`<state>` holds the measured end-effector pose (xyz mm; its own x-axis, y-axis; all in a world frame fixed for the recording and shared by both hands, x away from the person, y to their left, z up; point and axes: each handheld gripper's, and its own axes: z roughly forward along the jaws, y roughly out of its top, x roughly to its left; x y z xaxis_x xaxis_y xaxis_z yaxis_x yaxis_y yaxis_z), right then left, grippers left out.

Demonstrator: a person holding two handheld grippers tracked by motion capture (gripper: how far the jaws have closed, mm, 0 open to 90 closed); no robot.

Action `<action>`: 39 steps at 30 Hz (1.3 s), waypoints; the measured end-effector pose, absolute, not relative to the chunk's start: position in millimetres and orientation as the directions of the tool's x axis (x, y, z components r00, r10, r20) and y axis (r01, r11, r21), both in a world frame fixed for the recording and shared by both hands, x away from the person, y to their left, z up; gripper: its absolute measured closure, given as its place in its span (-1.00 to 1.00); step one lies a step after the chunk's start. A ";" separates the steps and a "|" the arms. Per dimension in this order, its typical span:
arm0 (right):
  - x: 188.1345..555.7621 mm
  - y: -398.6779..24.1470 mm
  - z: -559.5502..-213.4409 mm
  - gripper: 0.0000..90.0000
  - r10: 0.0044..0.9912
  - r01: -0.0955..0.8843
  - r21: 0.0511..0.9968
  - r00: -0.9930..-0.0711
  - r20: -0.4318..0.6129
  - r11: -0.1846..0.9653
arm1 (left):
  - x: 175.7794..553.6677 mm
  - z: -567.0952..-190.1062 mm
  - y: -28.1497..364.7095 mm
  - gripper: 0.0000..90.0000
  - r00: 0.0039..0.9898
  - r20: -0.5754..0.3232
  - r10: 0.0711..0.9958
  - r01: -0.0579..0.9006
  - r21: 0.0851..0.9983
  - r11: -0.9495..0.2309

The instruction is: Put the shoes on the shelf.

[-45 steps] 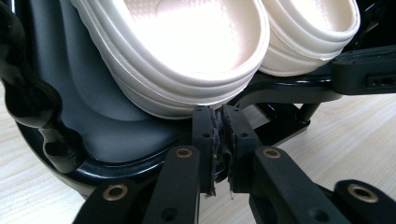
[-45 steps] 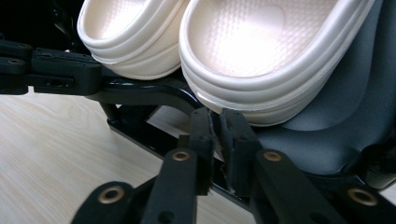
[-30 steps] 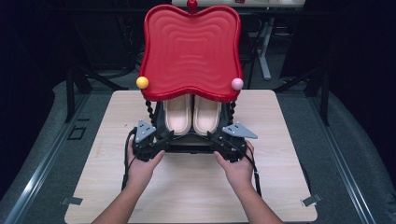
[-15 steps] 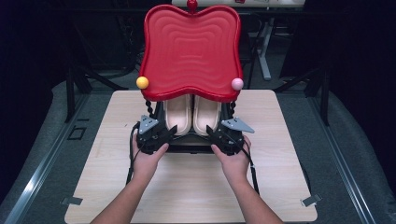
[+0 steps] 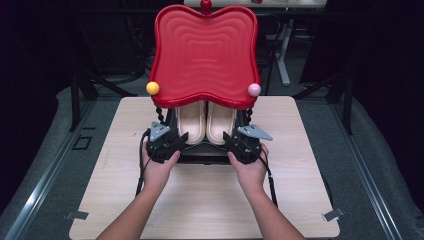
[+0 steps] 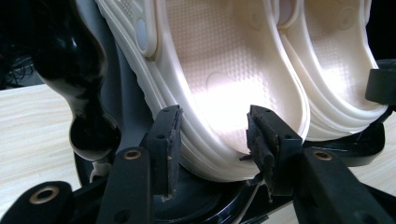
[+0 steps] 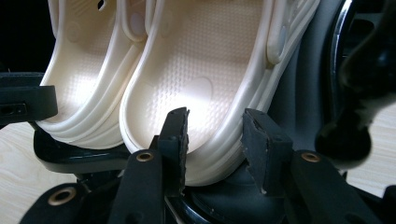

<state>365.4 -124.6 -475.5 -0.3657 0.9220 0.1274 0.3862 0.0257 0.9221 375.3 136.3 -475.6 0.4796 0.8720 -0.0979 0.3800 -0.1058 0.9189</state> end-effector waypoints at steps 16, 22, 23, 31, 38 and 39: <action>368.7 -123.9 -474.2 0.37 0.919 0.367 0.926 -0.389 0.063 0.092 | 378.7 -474.4 137.1 0.29 0.519 -0.042 0.854 0.353 0.920 -0.170; 368.0 -122.8 -472.5 0.38 0.922 0.372 0.923 -0.383 0.054 0.100 | 378.9 -473.6 137.1 0.29 0.518 -0.045 0.854 0.358 0.918 -0.169; 368.0 -122.7 -472.5 0.38 0.922 0.373 0.923 -0.383 0.055 0.100 | 378.9 -473.7 137.3 0.29 0.520 -0.050 0.853 0.360 0.918 -0.165; 367.4 -123.5 -471.4 0.39 0.924 0.383 0.919 -0.378 0.059 0.098 | 379.7 -473.6 141.1 0.29 0.536 -0.059 0.842 0.359 0.919 -0.164; 366.7 -123.4 -470.8 0.39 0.924 0.385 0.918 -0.378 0.065 0.093 | 378.8 -472.8 141.8 0.31 0.541 -0.051 0.839 0.351 0.921 -0.170; 366.3 -123.2 -470.5 0.39 0.923 0.386 0.918 -0.379 0.066 0.093 | 378.6 -472.7 141.7 0.31 0.542 -0.049 0.839 0.350 0.921 -0.173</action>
